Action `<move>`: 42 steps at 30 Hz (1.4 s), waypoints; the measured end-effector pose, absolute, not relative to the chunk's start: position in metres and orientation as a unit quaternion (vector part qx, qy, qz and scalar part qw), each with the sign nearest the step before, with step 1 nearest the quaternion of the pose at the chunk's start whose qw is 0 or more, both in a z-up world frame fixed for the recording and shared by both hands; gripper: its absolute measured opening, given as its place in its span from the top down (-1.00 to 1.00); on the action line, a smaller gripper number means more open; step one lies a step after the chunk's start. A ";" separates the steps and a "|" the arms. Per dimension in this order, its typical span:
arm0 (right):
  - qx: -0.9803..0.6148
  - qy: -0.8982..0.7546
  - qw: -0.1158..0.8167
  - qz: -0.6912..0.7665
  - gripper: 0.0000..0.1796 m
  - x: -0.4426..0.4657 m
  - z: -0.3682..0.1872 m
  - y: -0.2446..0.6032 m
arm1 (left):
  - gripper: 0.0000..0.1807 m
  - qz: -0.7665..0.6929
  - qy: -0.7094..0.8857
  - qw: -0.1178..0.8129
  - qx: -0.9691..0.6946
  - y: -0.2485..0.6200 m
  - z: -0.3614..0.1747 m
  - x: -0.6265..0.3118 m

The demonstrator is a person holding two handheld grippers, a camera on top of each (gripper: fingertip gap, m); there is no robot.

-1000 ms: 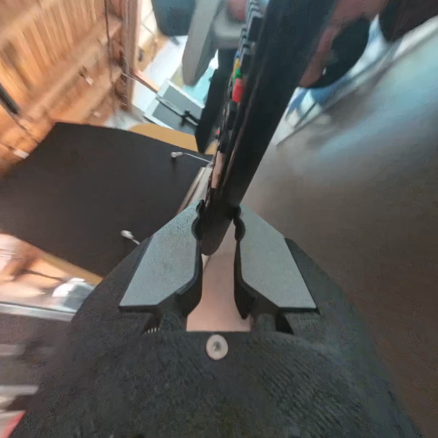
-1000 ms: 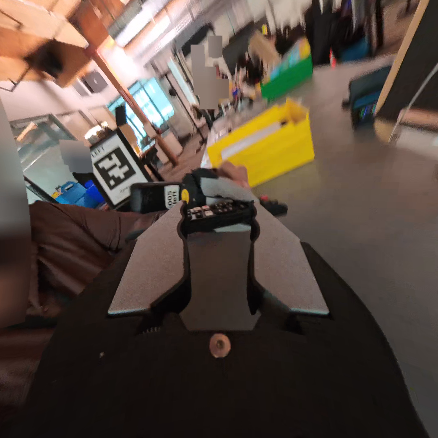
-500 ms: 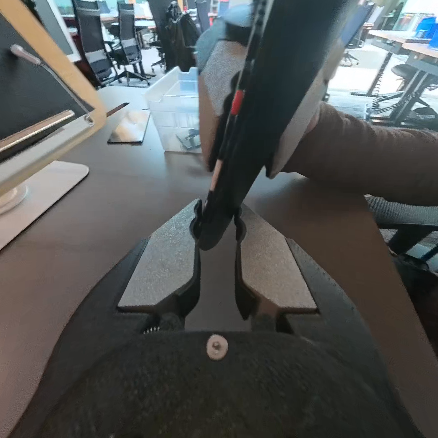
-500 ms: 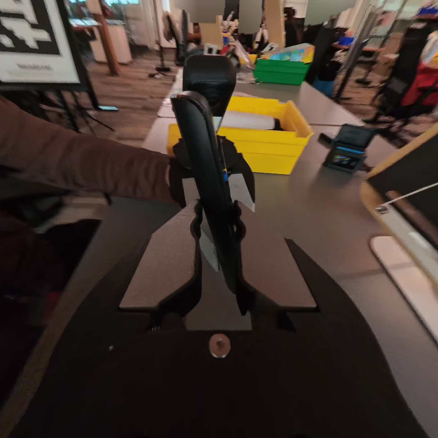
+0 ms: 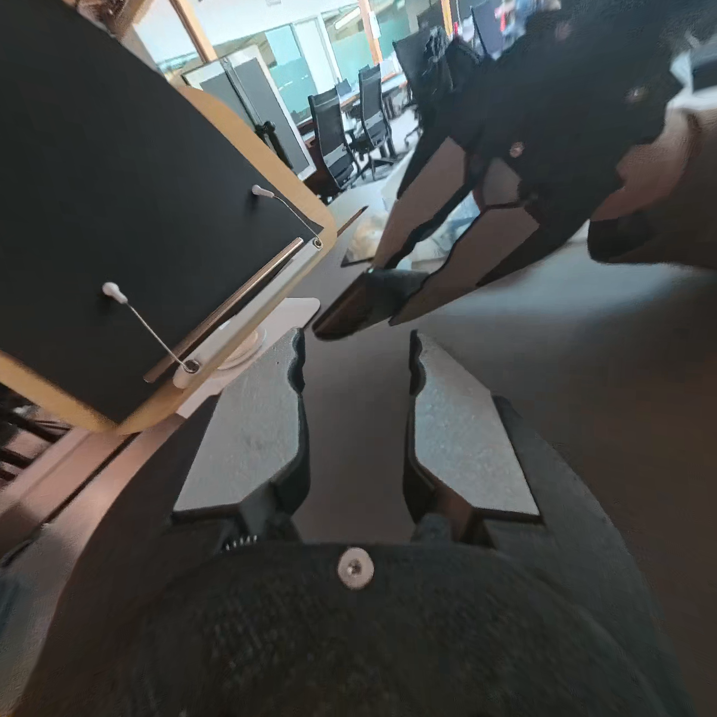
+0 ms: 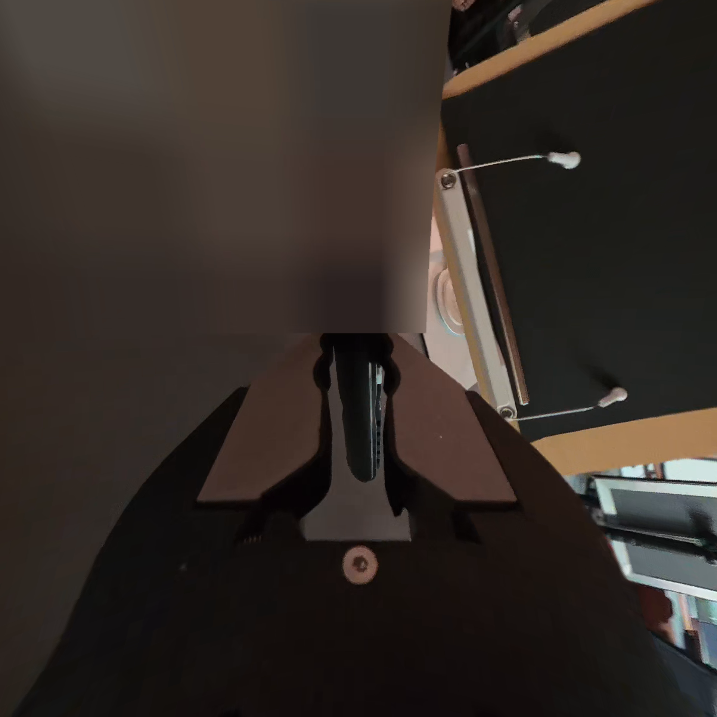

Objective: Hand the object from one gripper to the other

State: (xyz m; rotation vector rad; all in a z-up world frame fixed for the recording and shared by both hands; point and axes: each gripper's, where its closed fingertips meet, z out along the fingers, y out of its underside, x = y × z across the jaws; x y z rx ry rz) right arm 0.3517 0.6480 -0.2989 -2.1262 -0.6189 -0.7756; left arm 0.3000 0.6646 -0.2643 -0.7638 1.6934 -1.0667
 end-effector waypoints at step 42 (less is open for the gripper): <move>-0.684 -0.068 0.725 0.053 0.78 0.325 -0.189 0.634 | 0.47 -0.703 0.517 0.223 -0.435 0.673 -0.231 0.302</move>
